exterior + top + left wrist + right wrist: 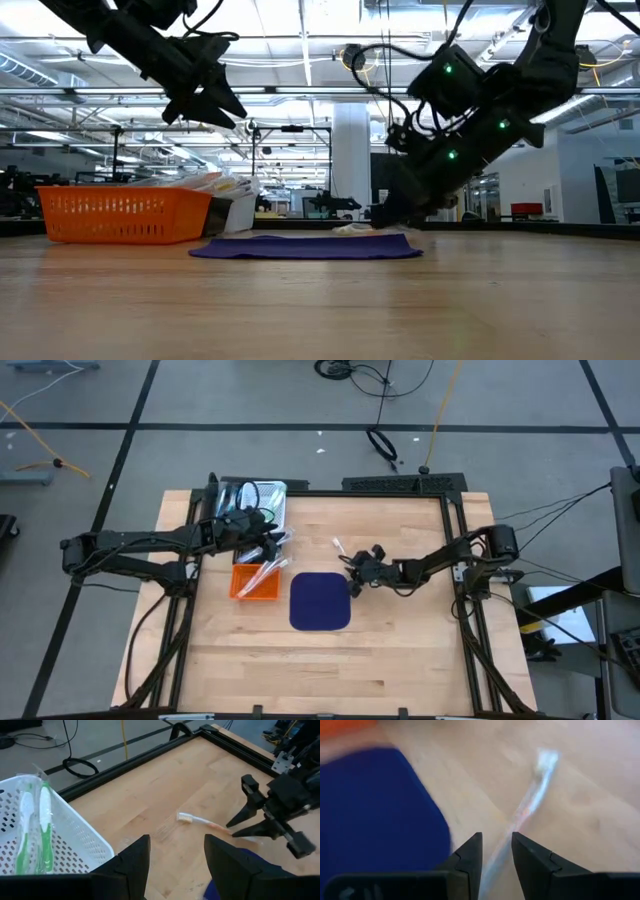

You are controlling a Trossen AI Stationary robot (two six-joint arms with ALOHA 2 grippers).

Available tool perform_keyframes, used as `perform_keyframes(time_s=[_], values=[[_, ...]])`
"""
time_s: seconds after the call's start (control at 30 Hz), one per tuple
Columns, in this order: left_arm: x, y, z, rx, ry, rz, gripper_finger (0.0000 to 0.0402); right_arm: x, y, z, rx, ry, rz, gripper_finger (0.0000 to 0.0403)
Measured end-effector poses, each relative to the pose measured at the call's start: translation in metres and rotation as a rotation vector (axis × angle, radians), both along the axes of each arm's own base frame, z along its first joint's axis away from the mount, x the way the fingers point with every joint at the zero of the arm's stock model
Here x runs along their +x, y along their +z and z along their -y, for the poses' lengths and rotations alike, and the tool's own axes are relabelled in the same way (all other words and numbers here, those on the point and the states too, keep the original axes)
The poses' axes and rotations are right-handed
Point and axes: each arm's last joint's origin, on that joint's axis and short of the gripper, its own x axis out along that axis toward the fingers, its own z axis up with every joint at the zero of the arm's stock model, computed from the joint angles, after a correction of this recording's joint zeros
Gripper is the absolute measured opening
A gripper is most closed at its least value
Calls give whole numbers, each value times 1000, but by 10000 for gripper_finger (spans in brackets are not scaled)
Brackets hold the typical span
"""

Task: Pick & Place Toothbrushes
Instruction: Put the orange toothbrush into the orange bin

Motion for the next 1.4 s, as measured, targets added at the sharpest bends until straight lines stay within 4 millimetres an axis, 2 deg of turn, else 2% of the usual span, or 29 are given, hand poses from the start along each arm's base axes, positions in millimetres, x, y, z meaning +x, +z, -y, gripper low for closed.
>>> perform_keyframes(time_s=[0.23,0.4,0.6,0.9,1.13,1.23,1.4], values=[[0,0,0,-1,1,1,189,-5,-7,0,36,-45,-58,85],[0,0,0,-13,8,8,189,-5,-7,1,29,-64,-62,19],[2,1,6,-16,-15,17,189,-4,0,0,0,-27,-31,3],[11,9,27,7,-116,109,189,-6,61,-3,-98,70,184,1],[27,14,48,40,-221,218,189,-12,113,-20,-205,176,452,1],[40,13,57,75,-270,284,189,-13,125,-28,-242,221,532,1],[59,12,70,156,-333,416,189,-13,127,-35,-256,245,557,1]])
